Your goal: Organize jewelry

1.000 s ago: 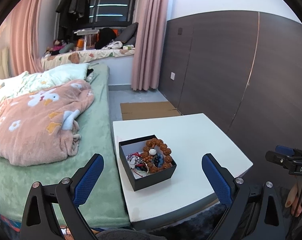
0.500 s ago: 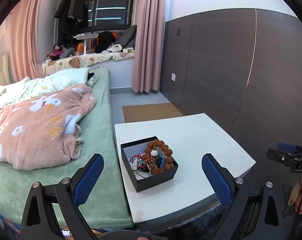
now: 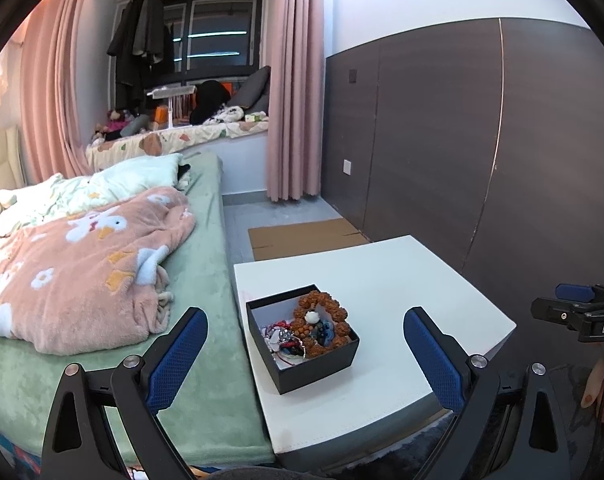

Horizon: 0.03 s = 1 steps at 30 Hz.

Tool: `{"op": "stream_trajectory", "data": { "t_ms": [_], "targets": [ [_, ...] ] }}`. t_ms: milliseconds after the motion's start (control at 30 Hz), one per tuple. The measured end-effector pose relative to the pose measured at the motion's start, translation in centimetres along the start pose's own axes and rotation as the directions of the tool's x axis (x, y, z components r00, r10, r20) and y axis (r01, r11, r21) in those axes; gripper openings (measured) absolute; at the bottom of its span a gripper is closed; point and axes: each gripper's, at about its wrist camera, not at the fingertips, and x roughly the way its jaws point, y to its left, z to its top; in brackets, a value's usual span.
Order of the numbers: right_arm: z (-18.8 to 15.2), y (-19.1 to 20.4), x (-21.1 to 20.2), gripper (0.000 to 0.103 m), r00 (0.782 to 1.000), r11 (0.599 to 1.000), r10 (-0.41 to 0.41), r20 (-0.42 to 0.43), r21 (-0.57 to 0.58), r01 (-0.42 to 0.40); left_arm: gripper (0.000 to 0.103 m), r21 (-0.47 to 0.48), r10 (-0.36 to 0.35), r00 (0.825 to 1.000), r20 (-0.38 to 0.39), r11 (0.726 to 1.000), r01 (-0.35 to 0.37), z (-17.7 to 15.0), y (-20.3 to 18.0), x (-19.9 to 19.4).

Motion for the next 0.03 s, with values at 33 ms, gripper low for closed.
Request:
{"op": "stream_trajectory", "data": {
  "t_ms": [33],
  "targets": [
    [-0.01,0.02,0.0,0.103,1.0,1.0,0.001,-0.001,0.002,-0.001,0.099,-0.001,-0.003,1.0,-0.001,1.0,0.003,0.01,0.05,0.09]
  ]
}}
